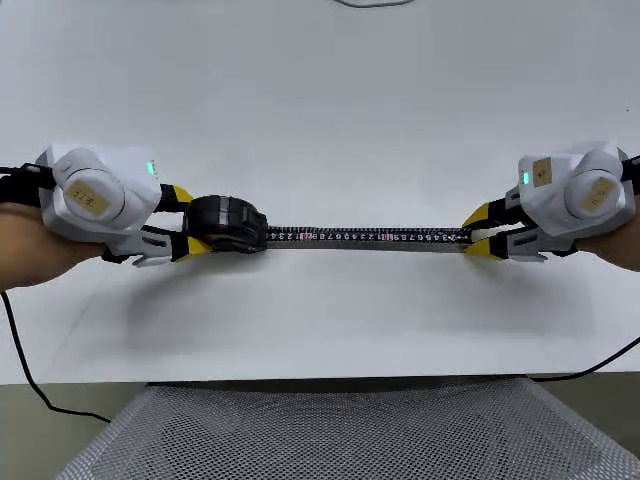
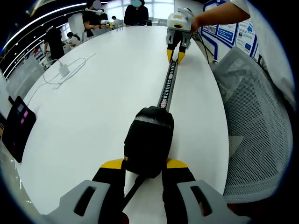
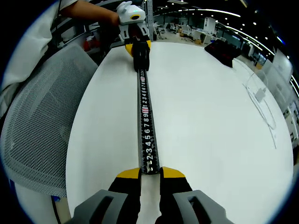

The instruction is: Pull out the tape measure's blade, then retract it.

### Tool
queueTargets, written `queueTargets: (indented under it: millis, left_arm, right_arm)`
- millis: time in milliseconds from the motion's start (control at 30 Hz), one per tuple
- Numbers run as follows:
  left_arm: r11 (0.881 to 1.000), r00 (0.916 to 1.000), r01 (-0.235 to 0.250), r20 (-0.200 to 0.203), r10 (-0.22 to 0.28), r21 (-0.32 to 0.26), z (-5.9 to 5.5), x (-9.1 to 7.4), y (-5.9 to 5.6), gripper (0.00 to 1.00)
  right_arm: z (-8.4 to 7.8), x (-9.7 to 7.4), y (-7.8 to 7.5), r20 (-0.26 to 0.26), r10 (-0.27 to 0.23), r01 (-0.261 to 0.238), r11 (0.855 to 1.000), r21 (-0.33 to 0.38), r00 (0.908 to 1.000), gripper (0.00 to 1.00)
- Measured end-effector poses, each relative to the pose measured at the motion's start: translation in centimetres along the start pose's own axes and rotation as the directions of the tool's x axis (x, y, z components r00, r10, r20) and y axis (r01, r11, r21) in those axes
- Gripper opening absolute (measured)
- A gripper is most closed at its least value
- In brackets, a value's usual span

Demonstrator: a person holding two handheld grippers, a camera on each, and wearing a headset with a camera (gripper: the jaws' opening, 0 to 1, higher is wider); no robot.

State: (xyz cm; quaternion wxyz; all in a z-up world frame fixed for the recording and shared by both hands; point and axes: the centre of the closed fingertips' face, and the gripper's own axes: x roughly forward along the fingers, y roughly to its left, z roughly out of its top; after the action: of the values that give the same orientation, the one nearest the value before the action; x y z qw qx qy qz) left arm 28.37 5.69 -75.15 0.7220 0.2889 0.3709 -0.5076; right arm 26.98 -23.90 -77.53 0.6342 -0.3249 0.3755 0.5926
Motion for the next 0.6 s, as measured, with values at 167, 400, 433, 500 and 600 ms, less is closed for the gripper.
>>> queueTargets:
  millis: [167,400,433,500,600]
  left_arm:
    - [1.000,1.0000,-0.001,-0.001,0.001,-0.002,0.00,0.03,0.00,0.25]
    - [1.000,0.9999,-0.010,-0.004,0.010,0.008,0.03,0.01,-0.10,0.26]
    - [1.000,0.9999,-0.011,-0.003,0.011,0.007,0.04,0.02,-0.07,0.26]
    - [1.000,0.9999,-0.010,-0.004,0.010,0.008,0.06,0.02,-0.07,0.26]
    - [1.000,0.9999,-0.009,-0.005,0.009,0.011,0.06,0.03,-0.07,0.26]
  right_arm:
    - [-0.01,-0.03,0.01,-0.002,-0.003,0.003,1.000,-0.002,1.0000,0.12]
    - [-0.12,-0.13,-0.02,0.001,-0.005,0.005,1.000,0.017,1.0000,0.12]
    - [-0.07,-0.14,-0.01,0.004,-0.005,0.005,1.000,0.021,1.0000,0.12]
    - [0.11,-0.16,0.03,0.011,-0.004,0.004,1.000,0.023,0.9999,0.13]
    - [0.53,-0.13,0.04,0.019,-0.003,0.002,0.999,0.036,0.9998,0.18]
